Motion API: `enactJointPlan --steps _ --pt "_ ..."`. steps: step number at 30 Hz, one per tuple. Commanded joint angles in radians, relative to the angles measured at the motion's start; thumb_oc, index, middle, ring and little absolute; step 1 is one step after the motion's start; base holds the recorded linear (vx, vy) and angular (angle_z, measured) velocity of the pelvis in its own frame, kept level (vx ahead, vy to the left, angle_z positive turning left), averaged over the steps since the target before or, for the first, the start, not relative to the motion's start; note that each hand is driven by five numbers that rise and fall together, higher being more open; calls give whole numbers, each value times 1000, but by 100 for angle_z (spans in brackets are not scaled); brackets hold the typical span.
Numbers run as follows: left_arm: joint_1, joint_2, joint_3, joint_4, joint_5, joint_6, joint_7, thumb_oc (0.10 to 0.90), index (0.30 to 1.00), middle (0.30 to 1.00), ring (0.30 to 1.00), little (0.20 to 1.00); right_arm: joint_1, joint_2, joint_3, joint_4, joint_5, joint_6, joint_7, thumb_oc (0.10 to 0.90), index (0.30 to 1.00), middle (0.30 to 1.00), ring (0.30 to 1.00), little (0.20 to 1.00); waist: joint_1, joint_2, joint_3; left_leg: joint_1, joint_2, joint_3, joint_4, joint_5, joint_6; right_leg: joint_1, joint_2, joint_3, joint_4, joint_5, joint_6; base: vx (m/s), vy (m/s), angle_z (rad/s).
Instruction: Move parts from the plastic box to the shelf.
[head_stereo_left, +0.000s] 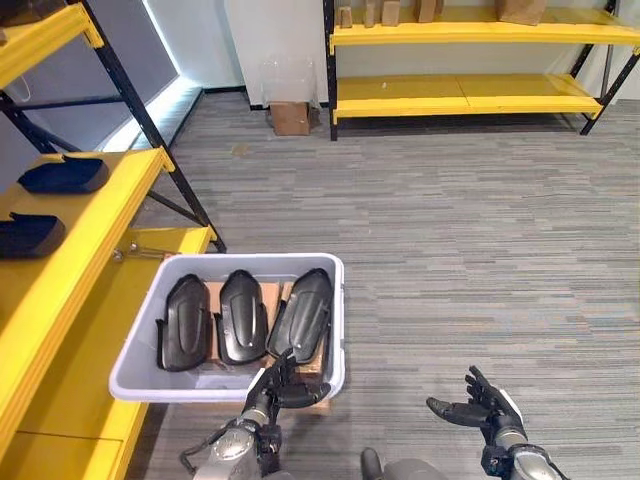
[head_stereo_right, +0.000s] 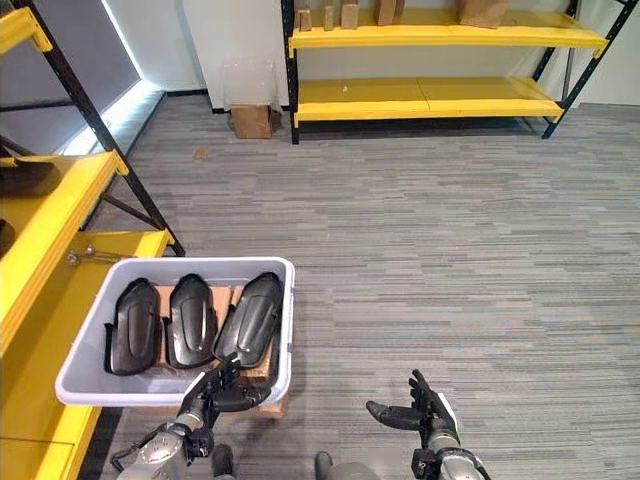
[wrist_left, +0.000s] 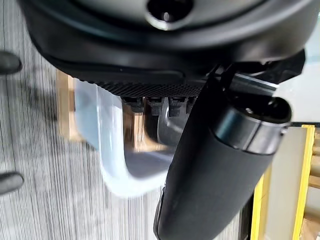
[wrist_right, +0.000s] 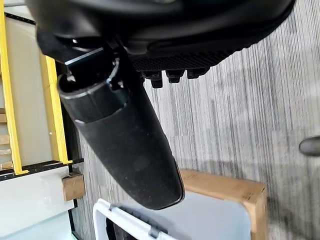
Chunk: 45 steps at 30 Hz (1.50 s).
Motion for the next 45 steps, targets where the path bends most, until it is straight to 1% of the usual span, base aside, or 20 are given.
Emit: enactJointPlan --steps 1,3,5,6,8,10,11,14,18,26,28,31,34,37,40,43,45 --pt "-19 52 40 -101 8 -71 2 900 1000 1000 1000 1000 -19 -2 -15 -108 5 -63 15 900 1000 1000 1000 1000 15 -55 -43 5 -26 28 -9 31 -24 67 -140 72 19 -121 99 144 276 -18" --pt "-26 62 39 -104 7 -72 5 900 1000 1000 1000 1000 -23 9 -15 -108 4 -59 17 900 1000 1000 1000 1000 20 -64 -52 -2 -56 38 17 -8 -8 71 -181 78 5 -105 122 101 229 -11" --pt "-50 74 37 -102 6 -76 13 900 1000 1000 1000 1000 -39 19 -11 -103 -1 -56 13 900 1000 1000 1000 1000 23 -76 -53 -32 -91 59 77 -48 5 56 -225 83 -5 -80 151 72 269 -7" --pt "-50 74 36 -102 6 -77 13 900 1000 1000 1000 1000 -40 19 -11 -103 -1 -56 13 900 1000 1000 1000 1000 23 -76 -54 -33 -92 59 78 -49 6 55 -226 83 -5 -80 152 44 200 -12" --pt "-62 82 37 -104 -5 -80 26 900 1000 1000 1000 1000 -53 27 -9 -95 5 -56 7 900 1000 1000 1000 1000 25 -84 -67 -35 -108 84 96 -73 17 46 -254 92 -16 -61 170 72 190 -14" --pt "-68 86 40 -102 -4 -82 29 900 1000 1000 1000 1000 -57 28 -8 -92 4 -56 7 900 1000 1000 1000 1000 26 -90 -74 -36 -112 94 104 -83 20 44 -266 90 -26 -53 179 58 116 -19" --pt "-68 86 40 -102 -4 -82 29 900 1000 1000 1000 1000 -57 29 -8 -92 4 -56 7 900 1000 1000 1000 1000 27 -90 -74 -36 -112 94 104 -84 20 43 -267 91 -26 -53 179 58 65 -15" --pt "-69 85 46 -103 -12 -87 32 900 1000 1000 1000 1000 -67 29 -3 -86 -4 -57 2 900 1000 1000 1000 1000 30 -103 -82 -33 -110 115 120 -99 21 52 -277 89 -43 -43 188 56 40 -7" --pt "-62 84 56 -106 -11 -89 32 900 1000 1000 1000 1000 -67 29 -1 -95 -10 -62 2 900 1000 1000 1000 1000 34 -112 -91 -19 -103 126 113 -100 18 61 -280 81 -57 -39 192 54 4 -11" --pt "-46 77 83 -130 -16 -95 38 900 1000 1000 1000 1000 -64 18 -7 -123 -30 -72 -6 900 1000 1000 1000 1000 40 -120 -92 -12 -89 126 109 -94 8 78 -272 64 -68 -41 190 33 -11 -3" --pt "-38 76 117 -172 -29 -107 54 900 1000 1000 1000 1000 -59 13 -39 -179 -47 -90 -29 900 1000 1000 1000 1000 41 -123 -89 -19 -86 120 110 -94 5 81 -272 48 -70 -44 191 34 1 2" --pt "-31 76 132 -201 -36 -113 59 900 1000 1000 1000 1000 -57 7 -58 -220 -58 -98 -39 900 1000 1000 1000 1000 42 -124 -86 -28 -86 114 114 -94 5 82 -272 41 -71 -46 191 21 2 6" --pt "-12 78 173 -247 -48 -129 64 900 1000 1000 1000 1000 -65 -20 -98 -299 -113 -116 -48 900 1000 1000 1000 1000 47 -128 -80 -49 -90 106 117 -94 3 83 -277 23 -83 -43 194 7 8 9" --pt "-6 82 193 -272 -52 -138 64 900 1000 1000 1000 1000 -72 -27 -119 -332 -120 -128 -51 900 1000 1000 1000 1000 51 -128 -77 -63 -94 100 119 -94 2 82 -283 12 -89 -41 196 -6 12 13" --pt "8 82 233 -310 -56 -158 72 900 1000 1000 1000 1000 -85 -40 -160 -402 -180 -149 -75 900 1000 1000 1000 1000 59 -128 -70 -91 -101 92 119 -89 -2 75 -292 -4 -105 -36 201 -20 24 11" --pt "3 81 242 -323 -60 -164 80 900 1000 1000 1000 1000 -112 -46 -161 -428 -198 -154 -88 900 1000 1000 1000 1000 64 -128 -64 -113 -104 87 121 -85 -5 66 -295 -14 -110 -33 202 -48 12 11" --pt "-13 85 251 -344 -65 -181 100 900 1000 1000 1000 1000 -153 -60 -153 -481 -256 -171 -111 900 1000 1000 1000 1000 75 -128 -44 -150 -111 79 132 -80 -8 50 -299 -28 -113 -32 202 -98 16 15"
